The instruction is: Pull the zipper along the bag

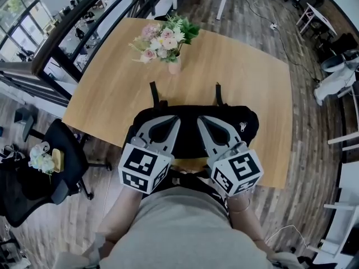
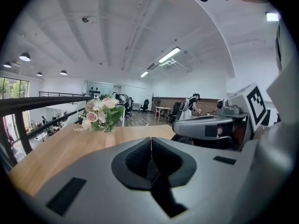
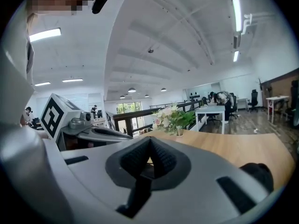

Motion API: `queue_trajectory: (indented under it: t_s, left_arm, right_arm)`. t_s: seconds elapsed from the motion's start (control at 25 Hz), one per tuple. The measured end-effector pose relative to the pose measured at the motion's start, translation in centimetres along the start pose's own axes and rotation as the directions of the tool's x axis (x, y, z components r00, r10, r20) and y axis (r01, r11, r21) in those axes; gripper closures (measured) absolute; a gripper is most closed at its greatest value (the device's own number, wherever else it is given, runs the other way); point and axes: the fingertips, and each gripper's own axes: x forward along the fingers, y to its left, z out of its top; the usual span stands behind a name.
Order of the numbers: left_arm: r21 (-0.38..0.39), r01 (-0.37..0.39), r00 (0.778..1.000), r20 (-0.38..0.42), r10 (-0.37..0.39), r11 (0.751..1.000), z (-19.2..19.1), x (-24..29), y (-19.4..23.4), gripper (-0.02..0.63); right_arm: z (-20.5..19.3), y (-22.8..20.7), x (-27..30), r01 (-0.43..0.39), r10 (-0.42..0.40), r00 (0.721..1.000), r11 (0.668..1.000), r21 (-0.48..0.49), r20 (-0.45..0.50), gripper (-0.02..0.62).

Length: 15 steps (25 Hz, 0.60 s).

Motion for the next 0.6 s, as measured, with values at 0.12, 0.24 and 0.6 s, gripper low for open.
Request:
queue_trajectory:
  t_s: [0.12, 0.24, 0.6]
  left_arm:
    - [0.004, -0.010, 1.000, -0.012, 0.010, 1.000, -0.3, -0.1, 0.3, 0.588]
    - [0.007, -0.006, 1.000, -0.016, 0.006, 1.000, -0.3, -0.1, 0.3, 0.589]
    - [-0.008, 0.012, 1.000, -0.029, -0.012, 1.000, -0.8, 0.0, -0.1, 0.589]
  right_arm:
    - [-0.3, 0.5, 0.4, -0.009, 0.009, 1.000, 1.000, -0.029, -0.020, 0.589]
    - [-0.5, 0.8, 0.8, -0.020, 0.019, 0.999, 0.999, -0.041, -0.032, 0.589]
    - [-1.4, 0.9, 1.1, -0.028, 0.027, 0.998, 0.999, -0.019, -0.063, 0.589]
